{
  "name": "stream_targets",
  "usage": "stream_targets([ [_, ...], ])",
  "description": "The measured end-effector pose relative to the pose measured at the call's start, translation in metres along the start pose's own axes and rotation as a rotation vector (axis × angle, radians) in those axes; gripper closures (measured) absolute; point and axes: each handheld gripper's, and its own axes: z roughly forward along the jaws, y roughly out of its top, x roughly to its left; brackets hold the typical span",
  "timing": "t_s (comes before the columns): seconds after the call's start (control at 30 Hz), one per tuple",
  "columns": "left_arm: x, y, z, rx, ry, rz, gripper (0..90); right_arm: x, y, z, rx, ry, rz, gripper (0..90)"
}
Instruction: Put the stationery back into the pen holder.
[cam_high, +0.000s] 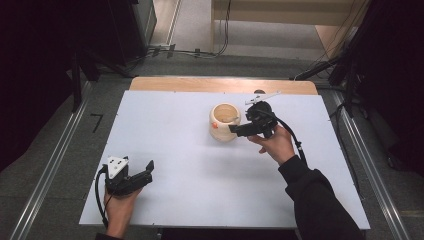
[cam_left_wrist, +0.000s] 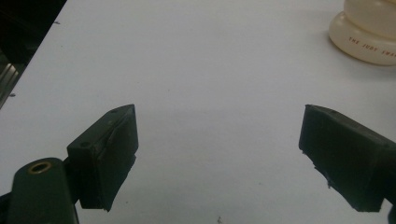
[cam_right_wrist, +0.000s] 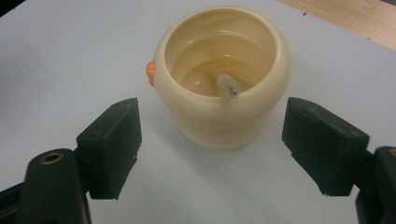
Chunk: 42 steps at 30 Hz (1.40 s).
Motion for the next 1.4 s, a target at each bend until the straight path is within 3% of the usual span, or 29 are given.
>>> stream_targets([
  [1.4, -0.001, 0.000, 0.000, 0.001, 0.004, 0.003, 12.7, -0.008, -0.025, -0.009, -0.018, 0.003, 0.015, 19.8],
])
